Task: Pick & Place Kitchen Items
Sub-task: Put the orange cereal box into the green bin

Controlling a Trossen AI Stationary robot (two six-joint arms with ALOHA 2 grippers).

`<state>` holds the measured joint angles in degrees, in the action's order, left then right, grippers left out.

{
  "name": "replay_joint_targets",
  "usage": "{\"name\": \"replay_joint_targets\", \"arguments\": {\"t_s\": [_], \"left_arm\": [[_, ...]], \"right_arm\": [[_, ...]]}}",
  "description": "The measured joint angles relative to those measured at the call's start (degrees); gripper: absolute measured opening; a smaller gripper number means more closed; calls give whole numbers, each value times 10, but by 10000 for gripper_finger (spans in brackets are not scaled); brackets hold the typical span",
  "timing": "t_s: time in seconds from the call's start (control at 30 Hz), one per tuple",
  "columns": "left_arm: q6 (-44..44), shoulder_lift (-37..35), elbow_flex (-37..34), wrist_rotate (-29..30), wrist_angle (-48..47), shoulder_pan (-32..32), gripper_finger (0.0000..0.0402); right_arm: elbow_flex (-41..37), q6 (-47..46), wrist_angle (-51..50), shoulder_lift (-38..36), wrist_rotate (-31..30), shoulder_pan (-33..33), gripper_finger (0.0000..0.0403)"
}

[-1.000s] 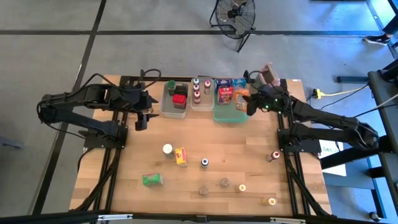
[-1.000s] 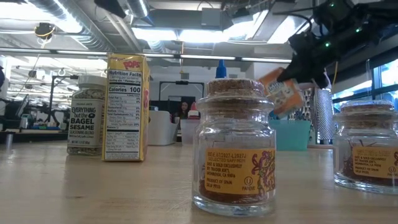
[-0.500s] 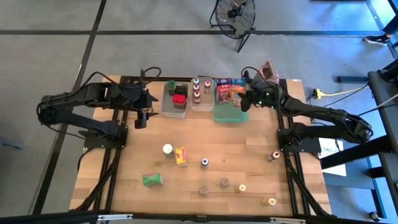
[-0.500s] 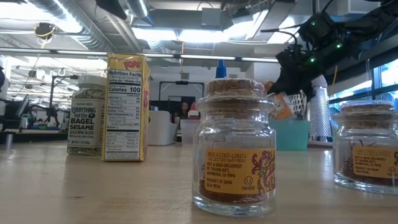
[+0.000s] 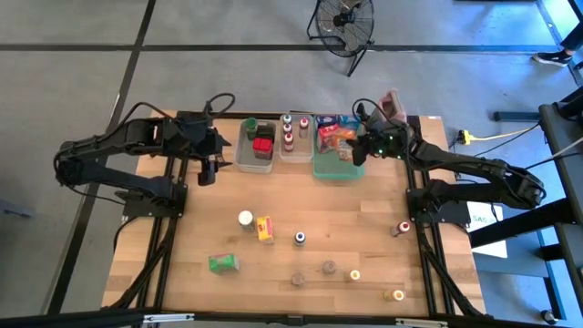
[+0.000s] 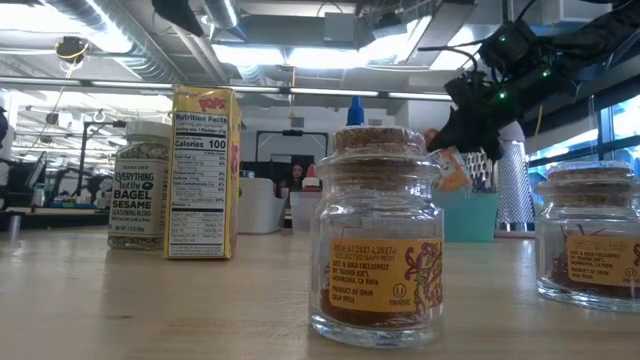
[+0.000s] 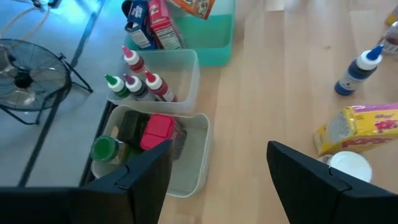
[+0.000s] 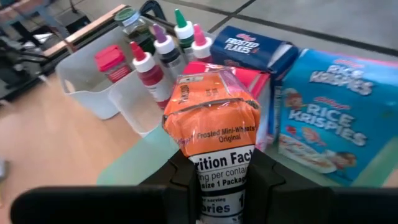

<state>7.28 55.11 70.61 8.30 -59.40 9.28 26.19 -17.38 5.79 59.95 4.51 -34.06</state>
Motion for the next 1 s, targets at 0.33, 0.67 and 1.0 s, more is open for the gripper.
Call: {"name": "replay_joint_targets", "arguments": {"t_s": [0.33,0.67,1.0], "left_arm": [[-25,0,0,-10,0,0,255],[-36,0,0,-23,-7,0,255],[-36,0,0,-25,-7,0,255]], "right_arm": [[33,-2,-18,-1,34,0,78],[40,16,-18,0,101,20,78],[40,18,25,37,103,42,78]]}}
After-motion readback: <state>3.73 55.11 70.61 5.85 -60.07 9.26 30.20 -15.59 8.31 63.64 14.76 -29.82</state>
